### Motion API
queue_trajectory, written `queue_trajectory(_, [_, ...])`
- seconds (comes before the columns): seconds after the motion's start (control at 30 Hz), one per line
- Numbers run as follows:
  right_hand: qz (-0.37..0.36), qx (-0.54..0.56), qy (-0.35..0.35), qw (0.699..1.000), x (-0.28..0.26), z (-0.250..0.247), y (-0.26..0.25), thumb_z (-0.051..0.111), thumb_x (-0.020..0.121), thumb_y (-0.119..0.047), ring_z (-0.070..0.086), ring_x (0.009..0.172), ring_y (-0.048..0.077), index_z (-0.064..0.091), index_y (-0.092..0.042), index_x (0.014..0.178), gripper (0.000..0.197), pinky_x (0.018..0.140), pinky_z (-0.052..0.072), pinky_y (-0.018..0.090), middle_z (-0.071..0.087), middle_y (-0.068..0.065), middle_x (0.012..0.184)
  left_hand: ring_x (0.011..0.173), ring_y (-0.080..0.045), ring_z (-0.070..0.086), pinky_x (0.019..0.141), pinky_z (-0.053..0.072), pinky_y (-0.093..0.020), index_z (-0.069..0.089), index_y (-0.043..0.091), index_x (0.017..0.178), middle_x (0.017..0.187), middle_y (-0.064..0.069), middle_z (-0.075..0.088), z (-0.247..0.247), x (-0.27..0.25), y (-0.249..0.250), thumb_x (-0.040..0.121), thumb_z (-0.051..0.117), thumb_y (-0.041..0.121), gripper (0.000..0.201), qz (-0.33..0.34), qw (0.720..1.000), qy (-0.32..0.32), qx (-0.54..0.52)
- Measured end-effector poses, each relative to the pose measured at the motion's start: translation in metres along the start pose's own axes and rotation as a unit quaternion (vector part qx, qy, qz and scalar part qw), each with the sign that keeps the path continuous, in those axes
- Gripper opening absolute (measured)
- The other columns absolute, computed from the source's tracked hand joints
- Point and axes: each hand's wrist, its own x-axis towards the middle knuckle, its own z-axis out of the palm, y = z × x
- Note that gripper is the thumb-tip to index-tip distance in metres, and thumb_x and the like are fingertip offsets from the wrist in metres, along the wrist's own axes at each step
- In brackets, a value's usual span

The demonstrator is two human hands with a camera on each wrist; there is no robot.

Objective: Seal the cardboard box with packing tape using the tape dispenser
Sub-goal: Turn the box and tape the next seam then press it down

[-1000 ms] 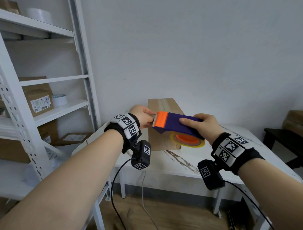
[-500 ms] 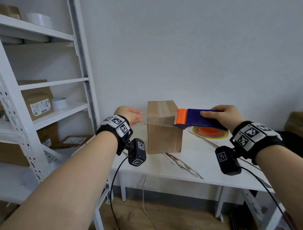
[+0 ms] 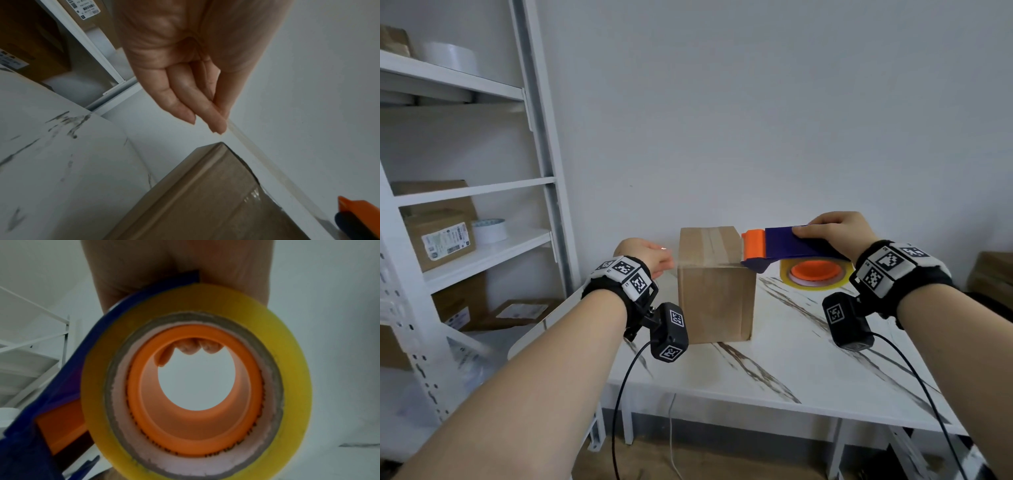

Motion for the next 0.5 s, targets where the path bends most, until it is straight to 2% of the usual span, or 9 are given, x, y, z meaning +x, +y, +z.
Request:
queue_trajectory(0.07, [0.011,-0.004,-0.005,1.0,0.004,0.0,-0.002,0.078,0.073,-0.022,0.053,0.062,0.014,0.067,-0.008,0.077,0.017,0.058,0.044,0.023,0.058,0.002,0.068,0.09,-0.025,0.068,0.096,0.052,-0.04,0.065,0.013,0.056,0.077,-0.013,0.069,0.002,0.002,0.002,0.082,0.064,0.007,0.027,-0.007,1.0,0.008,0.002])
queue_trajectory(0.17, [0.026,-0.002,-0.009,1.0,0.01,0.0,-0.004,0.077,0.075,-0.019,0.051,0.06,0.015,0.068,-0.005,0.086,0.02,0.056,0.042,0.022,0.056,0.004,0.066,0.086,-0.027,0.071,0.093,0.052,-0.039,0.064,0.011,0.067,0.062,-0.005,0.071,0.006,0.009,0.003,0.082,0.064,0.006,0.015,-0.018,1.0,0.012,0.008])
queue_trajectory(0.2, [0.03,-0.001,-0.01,0.999,0.012,0.0,-0.004,0.076,0.075,-0.019,0.05,0.059,0.015,0.068,-0.005,0.087,0.02,0.055,0.041,0.022,0.055,0.004,0.064,0.085,-0.028,0.071,0.093,0.052,-0.039,0.064,0.012,0.066,0.06,-0.006,0.07,0.006,0.012,0.002,0.078,0.066,0.007,0.014,-0.021,1.0,0.007,0.009])
queue_trajectory(0.3, [0.038,-0.01,-0.014,0.999,0.015,0.002,-0.004,0.075,0.076,-0.018,0.046,0.056,0.016,0.065,-0.004,0.085,0.019,0.054,0.037,0.022,0.049,0.004,0.061,0.082,-0.029,0.067,0.095,0.049,-0.041,0.063,0.016,0.046,0.068,-0.012,0.065,0.007,0.019,0.001,0.062,0.066,0.011,0.016,-0.031,0.999,-0.009,0.038])
queue_trajectory(0.33, [0.042,-0.014,-0.017,0.999,0.015,0.002,-0.003,0.075,0.076,-0.019,0.046,0.056,0.016,0.065,-0.005,0.083,0.019,0.053,0.036,0.022,0.048,0.004,0.06,0.075,-0.027,0.065,0.087,0.053,-0.036,0.062,0.017,0.047,0.059,-0.007,0.065,0.009,0.018,0.003,0.066,0.067,0.009,0.021,-0.033,0.999,-0.009,0.041])
queue_trajectory(0.37, [0.046,-0.017,-0.02,0.999,0.016,0.003,-0.002,0.075,0.076,-0.019,0.046,0.056,0.016,0.065,-0.005,0.081,0.019,0.053,0.035,0.022,0.048,0.004,0.06,0.068,-0.025,0.062,0.074,0.055,-0.028,0.06,0.014,0.053,0.047,0.0,0.064,0.01,0.016,0.005,0.074,0.067,0.005,0.024,-0.031,0.999,-0.006,0.043])
queue_trajectory(0.4, [0.05,-0.02,-0.022,0.998,0.017,0.003,-0.001,0.075,0.076,-0.019,0.046,0.056,0.016,0.064,-0.005,0.079,0.018,0.053,0.035,0.022,0.048,0.004,0.06,0.063,-0.021,0.061,0.062,0.054,-0.022,0.058,0.012,0.06,0.037,0.005,0.06,0.012,0.014,0.007,0.081,0.064,0.001,0.024,-0.03,0.999,-0.004,0.045])
queue_trajectory(0.43, [0.053,-0.02,-0.024,0.998,0.017,0.004,0.0,0.076,0.075,-0.019,0.046,0.056,0.016,0.064,-0.006,0.075,0.018,0.053,0.035,0.022,0.048,0.003,0.06,0.061,-0.018,0.059,0.055,0.051,-0.018,0.056,0.011,0.064,0.033,0.009,0.057,0.013,0.014,0.006,0.085,0.061,-0.001,0.025,-0.025,0.998,-0.001,0.05])
queue_trajectory(0.5, [0.062,-0.012,-0.027,0.998,0.018,0.004,0.003,0.076,0.075,-0.018,0.046,0.055,0.016,0.061,-0.01,0.066,0.019,0.052,0.036,0.022,0.048,0.003,0.059,0.061,-0.016,0.059,0.051,0.049,-0.016,0.055,0.011,0.066,0.032,0.011,0.056,0.015,0.015,0.004,0.086,0.061,-0.002,0.025,-0.015,0.998,0.007,0.063])
